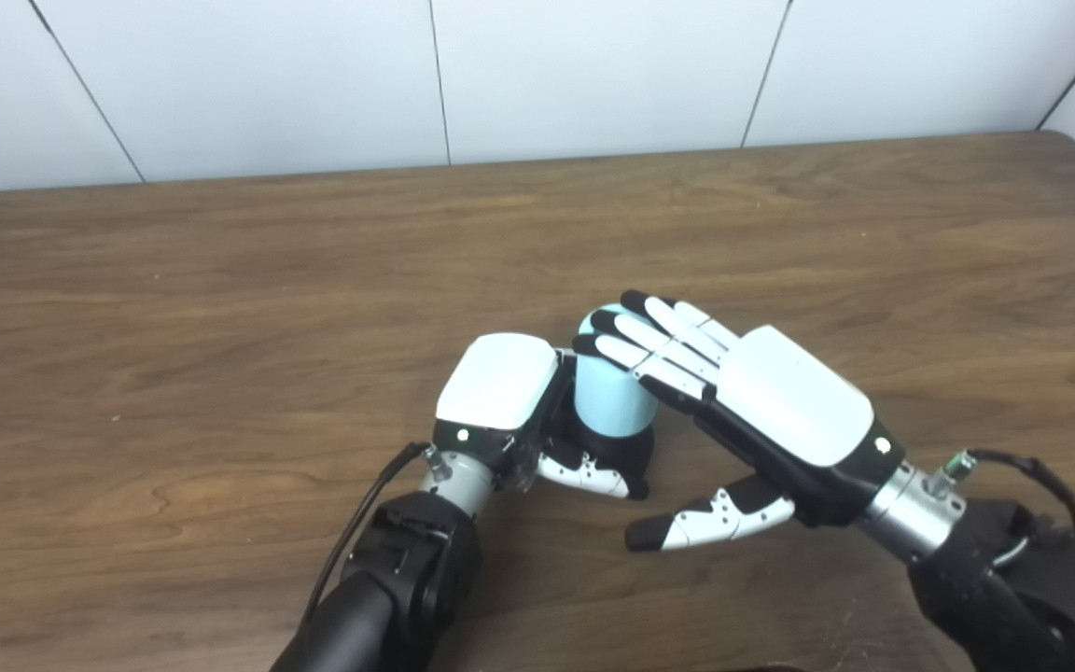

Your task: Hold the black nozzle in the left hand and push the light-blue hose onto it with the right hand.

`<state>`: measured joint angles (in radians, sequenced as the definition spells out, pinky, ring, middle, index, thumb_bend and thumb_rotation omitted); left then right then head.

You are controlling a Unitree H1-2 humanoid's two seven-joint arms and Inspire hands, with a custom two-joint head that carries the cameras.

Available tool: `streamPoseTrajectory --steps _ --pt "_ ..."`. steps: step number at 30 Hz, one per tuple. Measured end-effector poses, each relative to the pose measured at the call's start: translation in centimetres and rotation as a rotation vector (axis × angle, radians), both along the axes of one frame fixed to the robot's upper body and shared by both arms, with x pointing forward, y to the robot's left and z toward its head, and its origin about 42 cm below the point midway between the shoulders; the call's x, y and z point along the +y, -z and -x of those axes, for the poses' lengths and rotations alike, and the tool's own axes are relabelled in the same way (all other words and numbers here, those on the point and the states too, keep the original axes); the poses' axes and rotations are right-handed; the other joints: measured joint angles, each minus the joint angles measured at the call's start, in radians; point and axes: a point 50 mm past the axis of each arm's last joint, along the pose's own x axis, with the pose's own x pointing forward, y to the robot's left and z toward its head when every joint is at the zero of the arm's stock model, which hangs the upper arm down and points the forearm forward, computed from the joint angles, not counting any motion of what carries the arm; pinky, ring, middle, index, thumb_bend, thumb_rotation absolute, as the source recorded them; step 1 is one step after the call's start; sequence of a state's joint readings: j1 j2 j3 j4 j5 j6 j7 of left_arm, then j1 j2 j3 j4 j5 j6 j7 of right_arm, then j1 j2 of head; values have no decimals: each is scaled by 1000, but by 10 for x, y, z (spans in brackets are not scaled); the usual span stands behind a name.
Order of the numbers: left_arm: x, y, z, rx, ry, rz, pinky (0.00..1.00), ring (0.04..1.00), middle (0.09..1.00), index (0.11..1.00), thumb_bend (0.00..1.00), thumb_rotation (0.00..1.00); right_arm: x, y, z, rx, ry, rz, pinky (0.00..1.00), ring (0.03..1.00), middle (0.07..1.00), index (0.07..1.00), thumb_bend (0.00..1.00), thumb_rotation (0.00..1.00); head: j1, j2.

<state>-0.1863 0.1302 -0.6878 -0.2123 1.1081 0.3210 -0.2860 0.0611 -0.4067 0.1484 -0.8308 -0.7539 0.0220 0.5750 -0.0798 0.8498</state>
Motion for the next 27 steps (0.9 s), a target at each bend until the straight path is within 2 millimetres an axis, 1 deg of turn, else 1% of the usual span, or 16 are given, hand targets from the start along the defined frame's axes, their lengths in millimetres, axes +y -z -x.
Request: streamPoseTrajectory --steps 1,3,5,6,8,11,12,15,19,21,22,24,25,26,27 --pt "0 0 0 0 0 1 426 452 507 473 503 0 -1 -4 -1 7 3 -1 976 991 950 922 550 1000 0 -2" --pt "-1 0 0 0 0 1 451 474 532 466 500 0 -2 -13 -5 8 24 -20 968 987 951 925 548 1000 0 -2" --pt "-1 0 0 0 0 2 467 482 538 459 499 0 -4 -21 -11 -8 59 -57 981 994 961 930 550 1000 0 -2" --pt "-1 0 0 0 0 2 475 486 540 455 498 0 -3 -27 -13 -19 64 -86 987 997 966 931 555 1000 0 -2" --pt "-1 0 0 1 0 4 472 482 540 456 498 0 0 -38 -14 -48 59 -140 970 987 962 922 557 1000 2 -2" --pt "-2 0 0 2 1 6 477 484 542 454 498 0 2 -48 -17 -83 54 -178 950 978 955 921 557 1000 5 -2" --pt "-2 0 0 2 1 6 470 491 539 457 498 0 1 -49 -18 -86 60 -182 946 977 951 923 553 1000 5 0" --pt "-2 0 0 2 0 6 445 473 529 468 501 0 -3 -50 -19 -78 84 -197 942 975 942 919 548 1000 5 2" --pt "-1 0 0 2 -2 6 445 467 534 467 500 0 -5 -50 -19 -70 86 -203 941 978 944 923 554 1000 3 3" --pt "-1 0 0 2 -2 7 449 468 540 461 499 0 -5 -49 -19 -61 91 -207 948 981 947 925 556 1000 5 3" --pt "-1 0 0 1 -1 7 476 467 538 465 500 0 -6 -48 -19 -54 94 -210 945 978 946 925 560 1000 8 3" --pt "-1 0 1 -5 2 7 496 440 510 487 504 0 -7 -45 -19 -40 101 -211 939 975 943 926 565 1000 9 2" --pt "-1 0 1 -13 3 0 519 546 493 500 515 0 -7 -44 -20 -32 105 -210 929 971 940 923 565 1000 8 2" --pt "0 0 2 -24 4 -8 541 599 580 590 647 24 -8 -43 -20 -27 108 -209 924 969 938 921 565 1000 8 2" --pt "0 0 2 -34 5 -15 552 626 625 636 714 37 -8 -42 -20 -23 110 -209 921 968 937 920 564 1000 8 2"
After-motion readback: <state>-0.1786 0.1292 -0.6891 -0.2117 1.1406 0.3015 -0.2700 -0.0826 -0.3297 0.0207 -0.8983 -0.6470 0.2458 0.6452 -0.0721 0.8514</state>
